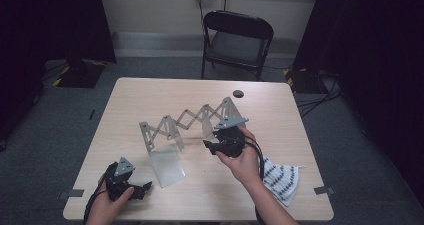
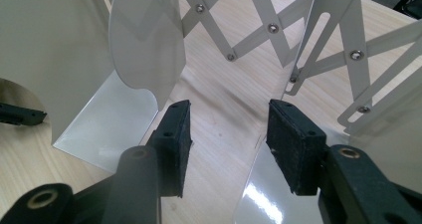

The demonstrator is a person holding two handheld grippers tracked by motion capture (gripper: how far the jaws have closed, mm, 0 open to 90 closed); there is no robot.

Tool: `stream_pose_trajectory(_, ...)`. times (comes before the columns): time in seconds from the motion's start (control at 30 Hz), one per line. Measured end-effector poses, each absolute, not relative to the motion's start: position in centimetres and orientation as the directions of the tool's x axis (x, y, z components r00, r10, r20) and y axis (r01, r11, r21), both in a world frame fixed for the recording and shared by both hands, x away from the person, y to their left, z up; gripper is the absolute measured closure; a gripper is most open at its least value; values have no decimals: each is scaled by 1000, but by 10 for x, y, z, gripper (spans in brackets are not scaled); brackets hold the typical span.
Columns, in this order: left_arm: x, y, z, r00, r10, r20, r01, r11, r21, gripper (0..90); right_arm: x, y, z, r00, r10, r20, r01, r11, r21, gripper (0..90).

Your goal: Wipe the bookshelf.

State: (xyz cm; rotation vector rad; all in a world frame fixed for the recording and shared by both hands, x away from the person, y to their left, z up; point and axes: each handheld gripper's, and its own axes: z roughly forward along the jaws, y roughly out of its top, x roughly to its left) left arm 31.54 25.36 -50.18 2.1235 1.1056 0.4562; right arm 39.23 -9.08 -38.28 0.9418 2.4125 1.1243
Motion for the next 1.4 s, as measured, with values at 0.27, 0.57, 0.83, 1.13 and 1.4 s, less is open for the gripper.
stream_pose_trajectory(0.27, 316, 254, -502, 577, 817, -6, 574, -401, 714, 0, 388, -96, -384, -730, 684, -18, 436, 485, 758, 509)
stream_pose_trajectory(0.57, 316, 254, -502, 577, 817, -6, 574, -400, 714, 0, 390, -107, -383, -704, 710, -18, 452, 468, 759, 509)
stream_pose_trajectory(0.83, 316, 254, -502, 577, 817, -6, 574, -400, 714, 0, 409, -98, -387, -693, 721, -6, 469, 457, 755, 546)
stream_pose_trajectory(1.13, 316, 254, -502, 578, 816, -6, 574, -402, 713, 0, 426, -82, -393, -688, 725, 2, 484, 457, 746, 628)
stream_pose_trajectory(1.4, 316, 254, -502, 583, 813, -6, 572, -405, 714, 0, 438, -72, -400, -662, 749, 6, 514, 449, 731, 689)
